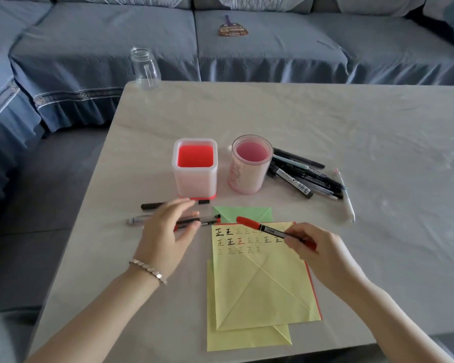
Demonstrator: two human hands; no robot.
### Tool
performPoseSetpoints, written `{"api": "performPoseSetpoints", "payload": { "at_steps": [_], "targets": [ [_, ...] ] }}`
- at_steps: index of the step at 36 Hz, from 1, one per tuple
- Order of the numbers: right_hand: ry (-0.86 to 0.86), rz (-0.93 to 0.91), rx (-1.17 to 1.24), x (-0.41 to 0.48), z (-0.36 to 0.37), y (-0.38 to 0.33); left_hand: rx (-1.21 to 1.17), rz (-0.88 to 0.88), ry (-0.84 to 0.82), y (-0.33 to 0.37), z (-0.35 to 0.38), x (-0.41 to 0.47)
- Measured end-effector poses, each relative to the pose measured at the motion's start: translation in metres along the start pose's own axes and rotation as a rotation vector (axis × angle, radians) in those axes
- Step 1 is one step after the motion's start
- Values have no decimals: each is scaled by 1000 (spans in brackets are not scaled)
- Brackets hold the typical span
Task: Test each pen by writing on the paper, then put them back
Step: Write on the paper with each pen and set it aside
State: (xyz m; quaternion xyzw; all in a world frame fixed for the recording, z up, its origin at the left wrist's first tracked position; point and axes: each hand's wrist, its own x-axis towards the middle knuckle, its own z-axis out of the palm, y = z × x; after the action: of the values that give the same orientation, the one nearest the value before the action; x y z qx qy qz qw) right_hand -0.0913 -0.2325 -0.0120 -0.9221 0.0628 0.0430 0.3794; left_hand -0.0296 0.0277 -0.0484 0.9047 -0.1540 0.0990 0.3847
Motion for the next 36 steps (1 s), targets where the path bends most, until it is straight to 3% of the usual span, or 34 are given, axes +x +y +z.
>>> {"api": "performPoseSetpoints", "payload": {
  "at_steps": [3, 7, 13, 18, 26, 36],
  "targets": [
    [-74, -23, 54, -9, -2, -17, -184, 87, -109, 29, -1, -9],
    [-167, -3, 272, -18, -6, -38, -118, 257, -233, 48, 7, -22],
    [-85, 49, 794, -25, -7, -53, -176, 185, -255, 63, 15, -34],
    [-124, 99, 732, -27, 19, -58, -318, 62, -394, 78, 16, -37],
    [-34, 133, 750, -23, 36, -57, -410, 13, -440, 86, 9, -38],
    [-108, -68, 836, -29, 40, -41, -535, 35, -578, 81, 6, -39]
  ]
}}
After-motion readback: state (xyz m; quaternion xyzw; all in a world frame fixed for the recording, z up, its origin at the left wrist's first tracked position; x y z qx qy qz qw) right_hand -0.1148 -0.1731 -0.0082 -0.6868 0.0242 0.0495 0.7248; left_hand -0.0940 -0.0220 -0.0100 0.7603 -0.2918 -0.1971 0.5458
